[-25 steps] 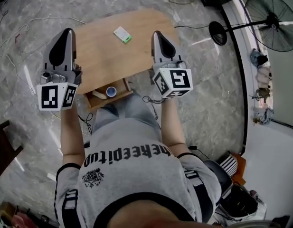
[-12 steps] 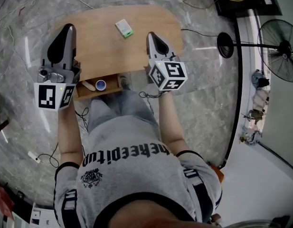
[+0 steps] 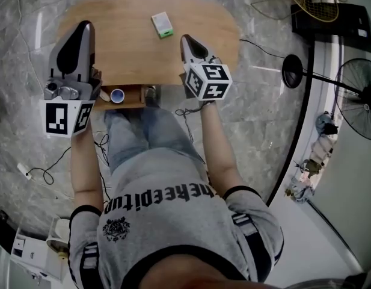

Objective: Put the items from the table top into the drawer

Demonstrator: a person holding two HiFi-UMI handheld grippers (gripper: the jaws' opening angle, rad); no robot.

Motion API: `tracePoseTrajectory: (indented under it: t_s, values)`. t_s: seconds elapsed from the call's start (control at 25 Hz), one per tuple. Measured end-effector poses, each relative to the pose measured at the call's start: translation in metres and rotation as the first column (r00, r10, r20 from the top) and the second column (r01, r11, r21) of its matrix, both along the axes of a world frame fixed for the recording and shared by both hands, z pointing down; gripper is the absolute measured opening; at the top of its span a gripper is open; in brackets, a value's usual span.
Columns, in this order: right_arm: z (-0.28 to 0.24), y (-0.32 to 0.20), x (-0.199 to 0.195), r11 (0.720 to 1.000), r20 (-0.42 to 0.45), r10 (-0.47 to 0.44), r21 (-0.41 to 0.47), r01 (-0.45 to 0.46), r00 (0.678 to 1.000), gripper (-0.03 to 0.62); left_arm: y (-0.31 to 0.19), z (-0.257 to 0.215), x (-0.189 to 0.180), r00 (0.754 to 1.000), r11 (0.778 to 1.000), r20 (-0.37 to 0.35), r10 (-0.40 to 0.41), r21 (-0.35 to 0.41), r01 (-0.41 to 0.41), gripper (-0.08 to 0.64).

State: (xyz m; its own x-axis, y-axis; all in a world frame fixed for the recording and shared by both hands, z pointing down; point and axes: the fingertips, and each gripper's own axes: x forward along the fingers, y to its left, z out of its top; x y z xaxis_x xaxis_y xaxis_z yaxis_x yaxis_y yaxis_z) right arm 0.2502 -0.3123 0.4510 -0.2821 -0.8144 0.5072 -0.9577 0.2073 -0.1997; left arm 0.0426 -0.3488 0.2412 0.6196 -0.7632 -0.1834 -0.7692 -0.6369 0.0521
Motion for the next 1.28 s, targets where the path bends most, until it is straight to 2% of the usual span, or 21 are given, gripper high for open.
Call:
tracePoseTrajectory:
  t_s: [0.32,0.56,0.68,0.96,1.12,1.28]
  values:
    - [0.065,-0.019,-0.008,0.991,0.02,-0.088,-0.101,0.089,0.996,0.034,-0.002,0.039,0.014,0.999,0.999,0.041,-0.01,-0.031,0.011,0.011]
    - [0.11,-0.039,-0.012,0.978,0.025,-0.118,-0.171,0.121,0.993,0.071,-0.012,0.064,0.017,0.998,0.998,0.056,-0.009,-0.055,0.012,0.011]
    - [0.137,-0.049,-0.012,0.966,0.013,-0.141,-0.215,0.14,0.99,0.105,-0.016,0.085,0.014,0.997,0.997,0.073,-0.003,-0.076,0.008,0.011]
    - [0.196,-0.068,-0.016,0.937,0.003,-0.19,-0.299,0.182,0.982,0.175,-0.035,0.108,0.016,0.998,0.994,0.053,-0.034,-0.099,0.039,0.011]
    - [0.221,-0.076,-0.014,0.921,-0.009,-0.209,-0.337,0.193,0.978,0.213,-0.033,0.131,0.014,0.996,0.991,0.084,-0.017,-0.13,0.028,0.011]
    - [0.245,-0.086,-0.011,0.911,-0.031,-0.211,-0.368,0.185,0.977,0.258,-0.043,0.133,0.016,0.997,0.99,0.072,-0.032,-0.135,0.042,0.011]
